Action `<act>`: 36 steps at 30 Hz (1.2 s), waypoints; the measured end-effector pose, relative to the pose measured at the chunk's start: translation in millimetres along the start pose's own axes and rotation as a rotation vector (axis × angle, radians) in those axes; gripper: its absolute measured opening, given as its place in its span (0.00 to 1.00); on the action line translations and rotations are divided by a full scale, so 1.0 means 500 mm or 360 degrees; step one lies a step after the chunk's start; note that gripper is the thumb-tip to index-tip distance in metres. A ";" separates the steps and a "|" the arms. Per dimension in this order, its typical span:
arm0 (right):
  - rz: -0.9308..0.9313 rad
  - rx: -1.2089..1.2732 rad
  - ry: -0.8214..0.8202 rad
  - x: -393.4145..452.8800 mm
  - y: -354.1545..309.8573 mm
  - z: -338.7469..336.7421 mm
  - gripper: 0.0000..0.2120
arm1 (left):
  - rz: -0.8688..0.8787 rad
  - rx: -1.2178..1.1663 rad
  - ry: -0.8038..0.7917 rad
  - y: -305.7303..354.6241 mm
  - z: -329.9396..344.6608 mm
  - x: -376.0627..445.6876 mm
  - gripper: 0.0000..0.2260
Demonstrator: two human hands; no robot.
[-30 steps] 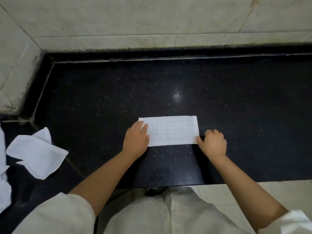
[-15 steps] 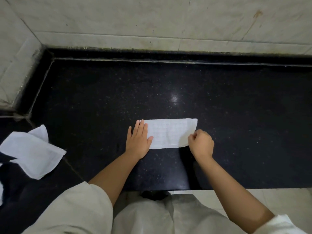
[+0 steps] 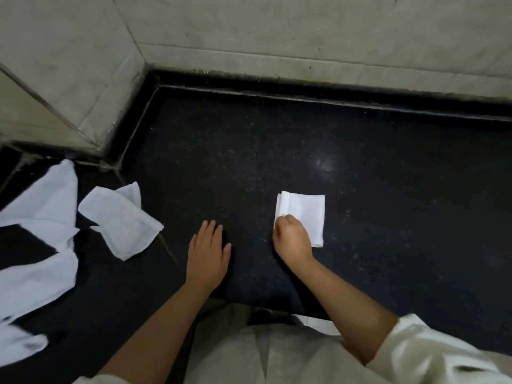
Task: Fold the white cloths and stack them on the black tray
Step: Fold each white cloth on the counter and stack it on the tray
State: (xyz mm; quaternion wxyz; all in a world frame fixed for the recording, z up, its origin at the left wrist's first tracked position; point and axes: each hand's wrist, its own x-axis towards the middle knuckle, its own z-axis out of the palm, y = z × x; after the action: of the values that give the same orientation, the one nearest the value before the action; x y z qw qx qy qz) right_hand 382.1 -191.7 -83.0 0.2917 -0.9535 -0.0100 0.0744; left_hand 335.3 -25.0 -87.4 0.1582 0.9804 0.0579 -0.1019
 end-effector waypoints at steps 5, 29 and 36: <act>-0.0085 0.0086 0.0048 -0.005 0.004 -0.006 0.07 | 0.0052 -0.0033 -0.0002 -0.007 0.007 -0.007 0.28; -0.0444 -0.0769 -0.0308 -0.040 0.123 -0.093 0.12 | 0.0928 0.0099 -0.0244 0.150 0.033 0.062 0.16; -0.0465 -0.0660 -0.0138 -0.007 0.111 -0.122 0.13 | 0.1040 0.0307 -0.0048 0.150 0.044 0.096 0.17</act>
State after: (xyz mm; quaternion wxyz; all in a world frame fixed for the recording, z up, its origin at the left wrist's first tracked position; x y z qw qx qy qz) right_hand 386.3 -271.7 -63.6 0.0968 -0.9773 -0.1752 0.0687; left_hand 389.0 -99.0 -95.8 0.0900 0.9560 -0.2716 -0.0652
